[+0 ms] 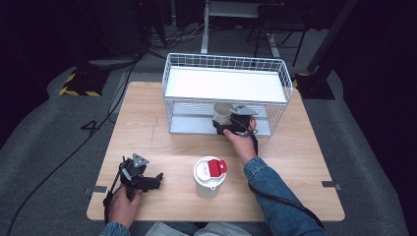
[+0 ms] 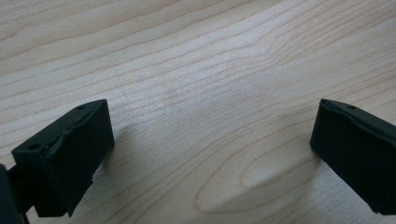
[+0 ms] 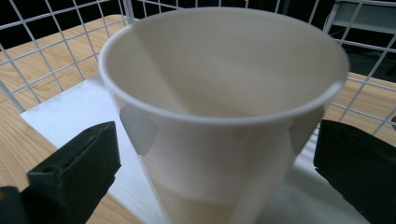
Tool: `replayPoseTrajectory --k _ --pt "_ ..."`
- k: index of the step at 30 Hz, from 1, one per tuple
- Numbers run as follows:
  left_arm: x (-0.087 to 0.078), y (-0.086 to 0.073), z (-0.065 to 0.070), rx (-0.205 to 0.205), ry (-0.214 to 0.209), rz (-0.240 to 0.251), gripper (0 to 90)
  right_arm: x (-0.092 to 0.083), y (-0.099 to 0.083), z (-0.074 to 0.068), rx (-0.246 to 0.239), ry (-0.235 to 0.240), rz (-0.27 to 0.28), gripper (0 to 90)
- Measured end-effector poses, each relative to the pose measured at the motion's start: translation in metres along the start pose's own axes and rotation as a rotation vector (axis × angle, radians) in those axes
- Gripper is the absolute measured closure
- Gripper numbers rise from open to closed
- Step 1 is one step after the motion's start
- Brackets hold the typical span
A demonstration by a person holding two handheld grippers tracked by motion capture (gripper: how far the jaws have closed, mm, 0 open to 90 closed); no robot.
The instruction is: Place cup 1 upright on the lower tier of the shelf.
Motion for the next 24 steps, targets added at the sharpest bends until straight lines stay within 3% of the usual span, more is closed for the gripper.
replayPoseTrajectory --k 15,19,24 --pt "0.001 0.001 0.003 -0.014 0.01 -0.001 0.1 -0.03 0.003 0.004 -0.011 0.007 0.023 0.0" --pt "0.002 0.002 0.004 -0.018 0.013 0.001 0.0 -0.046 0.005 0.005 -0.011 -0.002 0.012 0.0" --pt "0.004 0.004 0.006 -0.03 0.02 0.002 0.0 -0.064 0.006 0.002 -0.013 0.03 0.026 0.0"
Point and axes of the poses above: each handheld gripper's, and its own axes: x roughly forward along the jaws, y roughly out of its top, z roughly to its right, the point moved 2 cm from there along x, roughly forward along the jaws, and after that the axes turned 5 degrees about -x, right-handed, at the moved point
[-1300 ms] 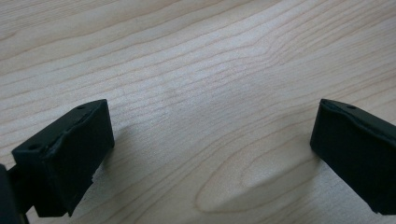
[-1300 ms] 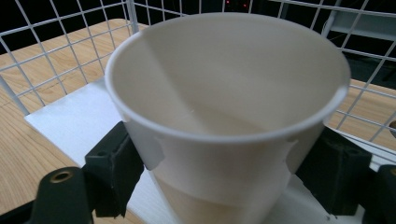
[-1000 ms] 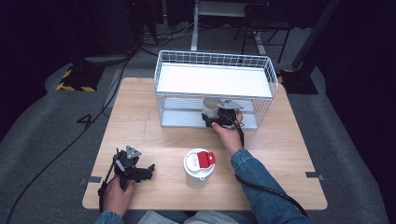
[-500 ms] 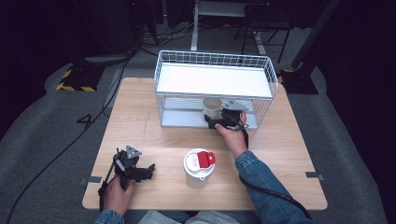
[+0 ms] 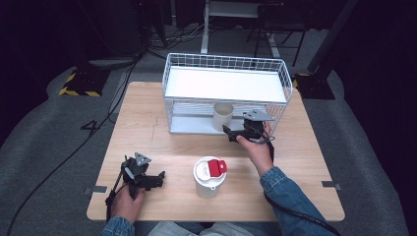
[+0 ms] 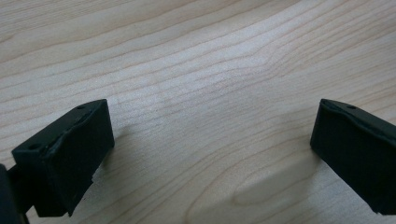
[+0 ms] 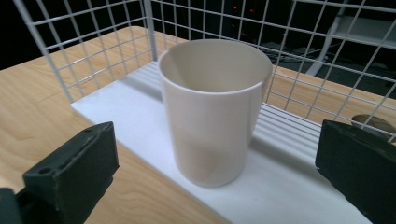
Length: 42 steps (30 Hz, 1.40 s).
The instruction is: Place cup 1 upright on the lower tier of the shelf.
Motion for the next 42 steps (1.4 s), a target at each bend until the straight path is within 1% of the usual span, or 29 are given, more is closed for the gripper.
replayPoseTrajectory --k 1,3,4,6,7,12,14,15,16,18,20,22,25,28,29,33,34,35,36,38,40,41,42 --pt "0.0 0.0 0.0 0.0 0.0 0.0 0.0 0.0 0.0 0.0 0.0 0.0 0.0 0.0" --pt "0.0 0.0 0.0 0.001 -0.002 0.0 0.1 -0.008 0.001 -0.001 -0.011 0.009 -0.001 0.0" --pt "0.001 0.001 0.0 0.003 -0.001 0.0 0.1 -0.017 0.001 -0.001 -0.02 0.02 0.0 0.0" --pt "0.001 0.001 0.0 0.002 0.0 0.001 0.1 -0.024 0.002 -0.002 -0.03 0.027 -0.005 0.0" --pt "0.001 0.001 0.0 0.003 0.0 0.0 0.1 -0.024 0.002 -0.002 -0.03 0.027 -0.005 0.0" --pt "0.001 0.001 0.0 0.003 0.0 0.0 0.0 -0.042 0.004 -0.003 -0.046 0.048 -0.004 0.0" --pt "0.001 0.001 0.0 0.003 0.0 0.0 0.0 -0.054 0.005 -0.003 -0.058 0.06 -0.002 0.0" --pt "0.001 0.001 0.0 0.002 0.0 0.001 0.0 -0.054 0.005 -0.003 -0.058 0.06 -0.002 0.0" --pt "0.001 0.001 0.0 0.002 0.0 0.0 0.1 -0.062 0.005 -0.004 -0.061 0.069 -0.002 0.0" --pt "0.001 0.001 0.0 0.002 0.002 0.0 0.1 -0.065 0.005 -0.004 -0.063 0.07 -0.003 0.0" --pt "0.001 0.001 0.0 0.001 0.001 0.0 0.0 -0.076 0.003 -0.005 -0.076 0.085 -0.012 0.0" --pt "0.001 0.001 0.0 0.001 0.001 0.0 0.0 -0.078 0.002 -0.005 -0.08 0.085 -0.016 0.0" --pt "0.001 0.001 0.0 0.001 0.001 0.0 0.0 -0.089 -0.004 -0.004 -0.098 0.086 -0.041 0.2" --pt "0.001 0.001 0.0 0.001 0.001 0.0 0.0 -0.1 -0.011 -0.002 -0.103 0.087 -0.068 0.2" --pt "0.001 0.001 0.0 0.001 0.001 0.0 0.0 -0.1 -0.011 -0.002 -0.103 0.087 -0.068 0.2" --pt "0.001 0.001 0.0 0.0 0.001 0.0 0.0 -0.113 -0.018 0.003 -0.107 0.085 -0.089 0.3" --pt "0.001 0.001 0.0 0.001 0.001 0.0 0.0 -0.12 -0.023 0.006 -0.106 0.081 -0.1 0.8" --pt "0.001 0.001 0.0 0.001 0.001 0.0 0.0 -0.12 -0.023 0.006 -0.106 0.081 -0.1 0.8" --pt "0.001 0.001 0.0 0.001 0.001 0.0 0.0 -0.125 -0.028 0.009 -0.105 0.072 -0.121 1.2" --pt "0.001 0.001 0.0 0.001 0.001 0.0 0.0 -0.127 -0.03 0.01 -0.101 0.07 -0.125 1.3" --pt "0.001 0.001 0.0 0.001 0.001 0.0 0.0 -0.132 -0.035 0.012 -0.094 0.065 -0.132 1.5" --pt "0.001 0.001 0.0 0.001 0.001 0.0 0.0 -0.137 -0.041 0.015 -0.082 0.059 -0.138 1.6" --pt "0.001 0.001 0.0 0.001 0.001 0.0 0.0 -0.137 -0.041 0.015 -0.082 0.059 -0.138 1.6"
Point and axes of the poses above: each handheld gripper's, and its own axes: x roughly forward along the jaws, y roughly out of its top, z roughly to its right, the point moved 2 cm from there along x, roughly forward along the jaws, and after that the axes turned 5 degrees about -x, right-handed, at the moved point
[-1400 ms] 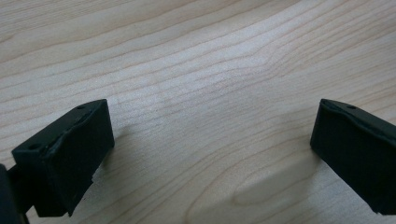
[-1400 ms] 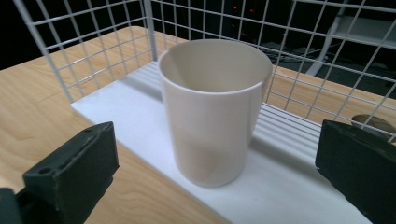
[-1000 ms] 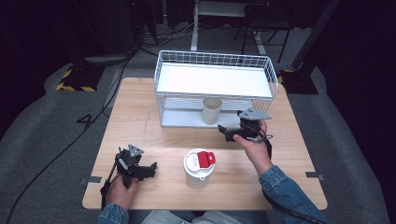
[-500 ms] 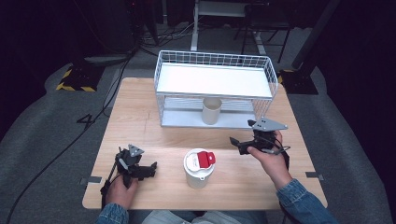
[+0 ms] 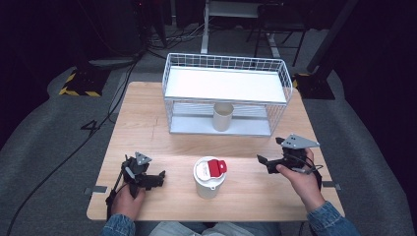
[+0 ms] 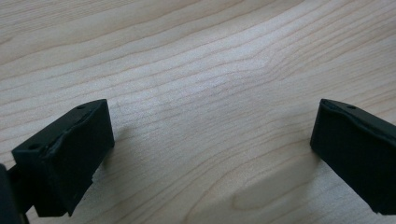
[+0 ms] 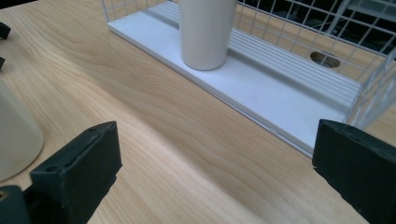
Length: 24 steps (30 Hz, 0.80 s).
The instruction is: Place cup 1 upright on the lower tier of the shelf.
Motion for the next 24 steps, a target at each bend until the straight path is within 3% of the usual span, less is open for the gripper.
replayPoseTrajectory --k 6,12,18,24 --pt "0.0 0.0 0.0 0.0 0.0 0.0 0.1 -0.01 -0.018 0.004 0.026 -0.008 -0.017 2.1" --pt "0.0 0.0 0.0 0.001 -0.001 0.0 0.1 -0.019 -0.048 0.015 0.05 -0.053 -0.061 3.0" --pt "0.0 0.0 0.0 0.004 -0.003 -0.001 0.1 -0.021 -0.073 0.022 0.086 -0.068 -0.097 3.5" --pt "0.0 0.0 -0.001 0.008 -0.006 -0.001 0.1 -0.021 -0.09 0.024 0.089 -0.079 -0.141 4.4"
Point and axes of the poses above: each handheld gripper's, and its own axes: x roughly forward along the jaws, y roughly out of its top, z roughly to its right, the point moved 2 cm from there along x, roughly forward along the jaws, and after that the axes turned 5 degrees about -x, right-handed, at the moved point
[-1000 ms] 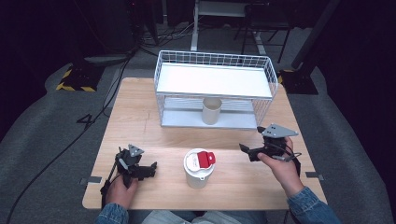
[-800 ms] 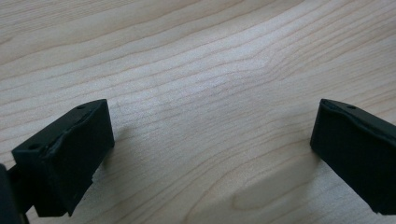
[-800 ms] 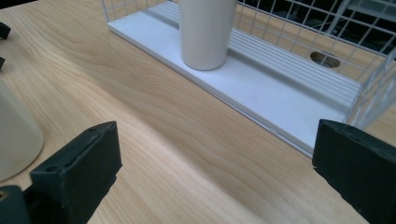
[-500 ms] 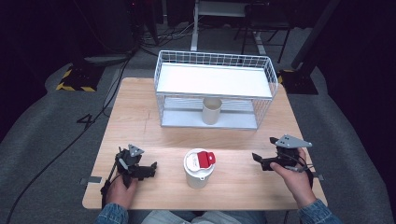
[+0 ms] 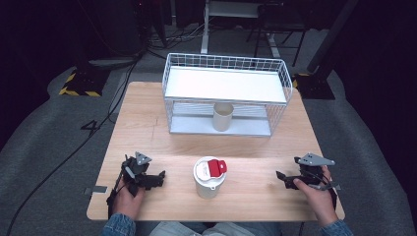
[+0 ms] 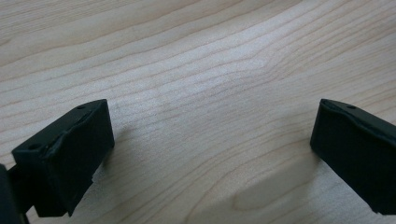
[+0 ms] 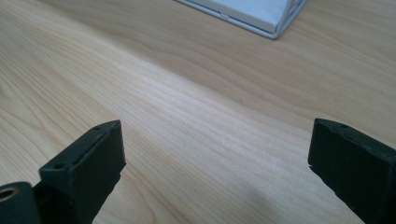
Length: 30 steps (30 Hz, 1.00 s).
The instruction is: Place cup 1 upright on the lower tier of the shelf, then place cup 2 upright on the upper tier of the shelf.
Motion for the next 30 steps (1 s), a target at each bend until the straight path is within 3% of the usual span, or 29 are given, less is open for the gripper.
replayPoseTrajectory --k 8,12,14,16,30 --pt "0.0 0.0 0.0 0.0 0.0 0.0 0.1 0.007 -0.016 -0.002 -0.027 0.005 -0.065 5.1" --pt "0.0 0.0 0.0 0.001 0.0 -0.001 0.1 0.008 -0.02 -0.002 -0.019 0.005 -0.086 4.8" --pt "0.0 0.0 0.001 -0.005 0.003 0.001 0.1 0.009 -0.023 0.0 0.019 0.022 -0.086 4.7" --pt "0.0 -0.001 0.002 -0.01 0.01 0.003 0.2 0.01 -0.023 0.001 0.025 0.028 -0.088 4.4" --pt "-0.005 -0.003 -0.002 0.044 -0.042 -0.019 0.5 0.011 -0.023 0.0 0.017 0.039 -0.094 1.7"
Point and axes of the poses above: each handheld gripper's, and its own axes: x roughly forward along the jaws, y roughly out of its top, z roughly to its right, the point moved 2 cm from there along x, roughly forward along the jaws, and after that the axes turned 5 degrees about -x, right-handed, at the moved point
